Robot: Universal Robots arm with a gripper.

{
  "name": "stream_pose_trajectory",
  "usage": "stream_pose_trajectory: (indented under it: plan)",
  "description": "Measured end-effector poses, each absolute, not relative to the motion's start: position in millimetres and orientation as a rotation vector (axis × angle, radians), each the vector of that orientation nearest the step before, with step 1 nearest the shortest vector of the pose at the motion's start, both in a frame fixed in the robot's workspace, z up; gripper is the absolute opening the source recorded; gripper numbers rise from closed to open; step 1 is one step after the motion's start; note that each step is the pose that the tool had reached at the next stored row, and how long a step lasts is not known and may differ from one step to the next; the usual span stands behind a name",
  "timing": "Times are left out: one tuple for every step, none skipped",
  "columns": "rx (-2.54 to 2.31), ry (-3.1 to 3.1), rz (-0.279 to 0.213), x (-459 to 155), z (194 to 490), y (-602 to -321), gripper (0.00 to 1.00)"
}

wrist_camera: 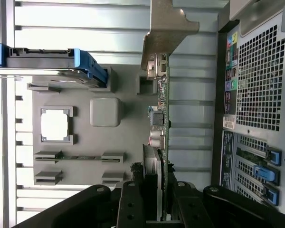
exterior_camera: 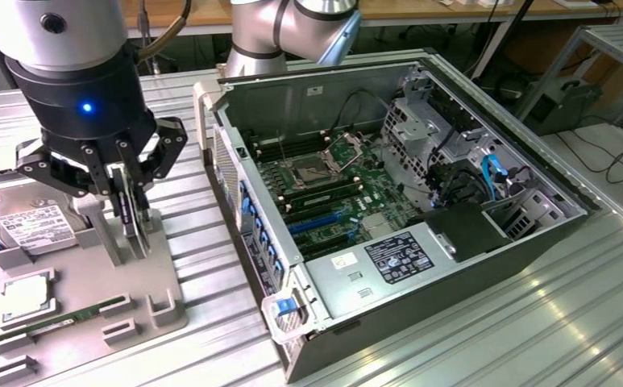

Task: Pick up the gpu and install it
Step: 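Pick up the gpu and move the gpu toward the slot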

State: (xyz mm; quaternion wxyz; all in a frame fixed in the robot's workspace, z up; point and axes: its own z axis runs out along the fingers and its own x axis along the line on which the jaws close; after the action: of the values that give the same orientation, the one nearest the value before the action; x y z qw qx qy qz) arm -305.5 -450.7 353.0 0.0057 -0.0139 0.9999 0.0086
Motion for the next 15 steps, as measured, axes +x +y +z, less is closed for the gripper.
stream_pose_trajectory:
  plan:
    - [-0.043, 3.13, 0.027, -305, 355, -451, 0.28]
    - [-0.043, 3.13, 0.027, -306, 356, -451, 0.28]
    - [-0.043, 3.13, 0.027, -306, 358, -451, 0.28]
    - [-0.043, 3.13, 0.027, -306, 359, -451, 0.28]
    - [-0.043, 3.13, 0.027, -306, 361, -451, 0.28]
    - [-0.043, 3.13, 0.027, -306, 363, -451, 0.28]
    - [-0.043, 3.13, 0.027, -306, 364, -451, 0.28]
    - [-0.043, 3.13, 0.027, -306, 366, -451, 0.28]
    - [-0.043, 3.13, 0.027, -305, 368, -451, 0.28]
    - [-0.043, 3.13, 0.027, -305, 370, -451, 0.28]
    - [-0.043, 3.13, 0.027, -306, 372, -451, 0.28]
    - [-0.043, 3.13, 0.027, -306, 374, -451, 0.28]
    - [-0.043, 3.13, 0.027, -306, 378, -451, 0.28]
    - [-0.043, 3.13, 0.027, -306, 379, -451, 0.28]
    - [-0.043, 3.13, 0.027, -305, 381, -451, 0.28]
